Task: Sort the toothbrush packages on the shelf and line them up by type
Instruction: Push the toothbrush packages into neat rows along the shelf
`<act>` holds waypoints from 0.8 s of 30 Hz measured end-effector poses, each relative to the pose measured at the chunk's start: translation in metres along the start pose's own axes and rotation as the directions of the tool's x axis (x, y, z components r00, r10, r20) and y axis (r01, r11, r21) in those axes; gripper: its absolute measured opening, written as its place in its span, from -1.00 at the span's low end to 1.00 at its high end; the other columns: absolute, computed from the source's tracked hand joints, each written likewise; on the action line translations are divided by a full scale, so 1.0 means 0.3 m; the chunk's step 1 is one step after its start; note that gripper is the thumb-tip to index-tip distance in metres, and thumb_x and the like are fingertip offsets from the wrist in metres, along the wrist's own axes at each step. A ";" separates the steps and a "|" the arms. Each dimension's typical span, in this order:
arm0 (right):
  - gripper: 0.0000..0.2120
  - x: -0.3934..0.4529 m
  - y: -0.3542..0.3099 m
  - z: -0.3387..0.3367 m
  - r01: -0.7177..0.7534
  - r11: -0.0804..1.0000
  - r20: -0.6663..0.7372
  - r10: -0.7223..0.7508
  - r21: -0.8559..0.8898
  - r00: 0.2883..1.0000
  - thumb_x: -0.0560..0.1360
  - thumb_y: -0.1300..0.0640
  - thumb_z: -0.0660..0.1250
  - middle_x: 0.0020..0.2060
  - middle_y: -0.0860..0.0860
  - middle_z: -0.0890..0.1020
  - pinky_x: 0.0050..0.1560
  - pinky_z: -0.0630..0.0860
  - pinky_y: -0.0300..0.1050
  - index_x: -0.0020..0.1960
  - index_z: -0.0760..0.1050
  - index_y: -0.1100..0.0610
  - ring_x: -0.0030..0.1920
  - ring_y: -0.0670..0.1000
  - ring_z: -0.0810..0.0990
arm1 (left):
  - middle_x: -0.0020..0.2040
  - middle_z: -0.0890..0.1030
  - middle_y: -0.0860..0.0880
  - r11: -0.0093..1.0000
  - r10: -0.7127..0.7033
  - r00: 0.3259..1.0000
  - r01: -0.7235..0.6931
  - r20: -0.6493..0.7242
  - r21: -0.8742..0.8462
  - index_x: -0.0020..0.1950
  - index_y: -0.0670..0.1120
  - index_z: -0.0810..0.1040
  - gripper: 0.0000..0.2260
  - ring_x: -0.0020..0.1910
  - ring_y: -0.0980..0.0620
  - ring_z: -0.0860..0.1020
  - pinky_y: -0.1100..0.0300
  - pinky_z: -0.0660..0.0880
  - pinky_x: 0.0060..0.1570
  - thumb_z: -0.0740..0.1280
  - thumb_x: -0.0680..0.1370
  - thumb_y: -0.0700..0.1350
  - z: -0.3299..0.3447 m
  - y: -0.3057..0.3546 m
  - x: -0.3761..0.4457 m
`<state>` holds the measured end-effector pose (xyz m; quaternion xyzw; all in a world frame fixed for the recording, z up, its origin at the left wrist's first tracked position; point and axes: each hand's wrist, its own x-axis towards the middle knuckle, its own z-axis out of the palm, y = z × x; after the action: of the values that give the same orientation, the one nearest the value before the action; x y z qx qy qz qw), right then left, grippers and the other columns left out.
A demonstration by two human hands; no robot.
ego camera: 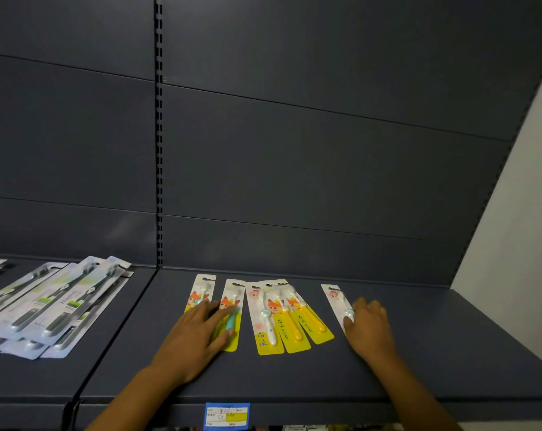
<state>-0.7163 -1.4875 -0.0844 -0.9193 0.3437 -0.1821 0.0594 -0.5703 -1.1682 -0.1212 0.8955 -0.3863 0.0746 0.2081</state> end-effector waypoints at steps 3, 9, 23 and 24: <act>-0.68 0.008 0.030 0.017 -0.027 0.999 0.032 0.025 0.041 0.999 0.59 0.05 0.24 0.19 0.16 0.47 0.06 0.48 -0.12 0.27 0.40 0.21 0.21 0.12 0.47 | 0.54 0.18 0.14 1.000 -0.010 1.000 0.010 0.008 0.010 0.51 0.30 0.14 -0.29 0.53 0.10 0.11 0.15 0.12 0.47 -0.29 0.42 0.47 0.001 0.004 -0.002; -0.72 0.029 0.056 0.028 -0.030 0.999 0.049 0.029 0.020 0.998 0.57 0.05 0.25 0.10 0.16 0.60 -0.04 0.51 -0.09 0.12 0.51 0.25 0.10 0.12 0.58 | 0.54 0.17 0.14 0.999 -0.030 0.999 0.029 0.042 0.018 0.51 0.26 0.16 -0.24 0.53 0.10 0.11 0.16 0.11 0.46 -0.29 0.40 0.48 -0.023 0.026 -0.002; -0.74 0.033 0.054 -0.004 -0.043 0.999 0.045 0.042 0.010 0.998 0.57 0.02 0.24 0.04 0.12 0.63 -0.19 0.49 -0.14 0.07 0.56 0.19 0.00 0.08 0.63 | 0.41 0.39 0.00 0.963 -0.176 0.984 0.173 0.000 0.205 0.47 0.04 0.26 -0.47 0.35 -0.01 0.38 0.12 0.43 0.22 0.15 0.58 0.26 -0.163 0.092 0.061; -0.75 0.034 0.052 -0.008 -0.041 0.999 0.038 0.040 0.011 0.998 0.57 0.03 0.24 0.03 0.12 0.62 -0.18 0.48 -0.13 0.05 0.57 0.19 0.01 0.09 0.62 | 0.41 0.39 0.00 0.957 -0.185 0.983 0.180 0.001 0.227 0.48 0.04 0.26 -0.46 0.35 -0.01 0.38 0.12 0.43 0.23 0.14 0.57 0.27 -0.170 0.090 0.064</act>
<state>-0.7195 -1.5060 -0.0827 -0.9151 0.3600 -0.1654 0.0750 -0.5753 -1.1756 -0.0611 0.9460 -0.2932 0.0886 0.1066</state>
